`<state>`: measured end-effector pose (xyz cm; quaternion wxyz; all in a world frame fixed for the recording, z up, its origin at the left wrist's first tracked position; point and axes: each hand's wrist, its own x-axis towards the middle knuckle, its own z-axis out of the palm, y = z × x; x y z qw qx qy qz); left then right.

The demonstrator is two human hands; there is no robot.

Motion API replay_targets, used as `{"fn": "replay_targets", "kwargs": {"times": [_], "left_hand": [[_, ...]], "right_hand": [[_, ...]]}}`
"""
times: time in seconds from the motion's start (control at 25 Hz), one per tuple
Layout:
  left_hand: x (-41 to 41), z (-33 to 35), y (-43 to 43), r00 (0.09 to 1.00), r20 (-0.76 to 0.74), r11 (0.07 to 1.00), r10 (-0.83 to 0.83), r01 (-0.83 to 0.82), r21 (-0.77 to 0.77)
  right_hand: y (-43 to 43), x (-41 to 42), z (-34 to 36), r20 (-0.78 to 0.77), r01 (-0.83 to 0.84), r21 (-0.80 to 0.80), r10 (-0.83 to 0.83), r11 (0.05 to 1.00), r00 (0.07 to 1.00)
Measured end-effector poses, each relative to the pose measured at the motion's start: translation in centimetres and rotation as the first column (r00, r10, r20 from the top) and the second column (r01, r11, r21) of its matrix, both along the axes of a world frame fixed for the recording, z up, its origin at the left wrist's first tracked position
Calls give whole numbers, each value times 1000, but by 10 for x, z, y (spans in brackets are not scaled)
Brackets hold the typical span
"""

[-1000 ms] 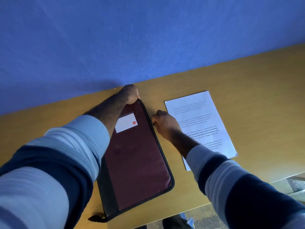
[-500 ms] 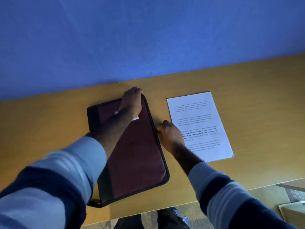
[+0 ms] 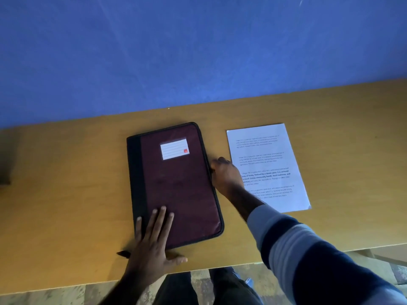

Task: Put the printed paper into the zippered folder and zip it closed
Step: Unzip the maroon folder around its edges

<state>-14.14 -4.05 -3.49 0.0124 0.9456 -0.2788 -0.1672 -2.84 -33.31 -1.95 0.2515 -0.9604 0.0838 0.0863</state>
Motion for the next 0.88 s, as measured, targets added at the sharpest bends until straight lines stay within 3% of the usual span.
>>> {"fn": "replay_targets", "kwargs": {"times": [0.32,0.88], "left_hand": [[35,9,-15,990,-46,982,137,-129,136],[44,4,-13,992,66,992,110,-114,58]], "right_hand": [[-9,12,8,38,-37,-50,39,998,998],[5,-68,1,38,77,-31,-76,997,996]]}}
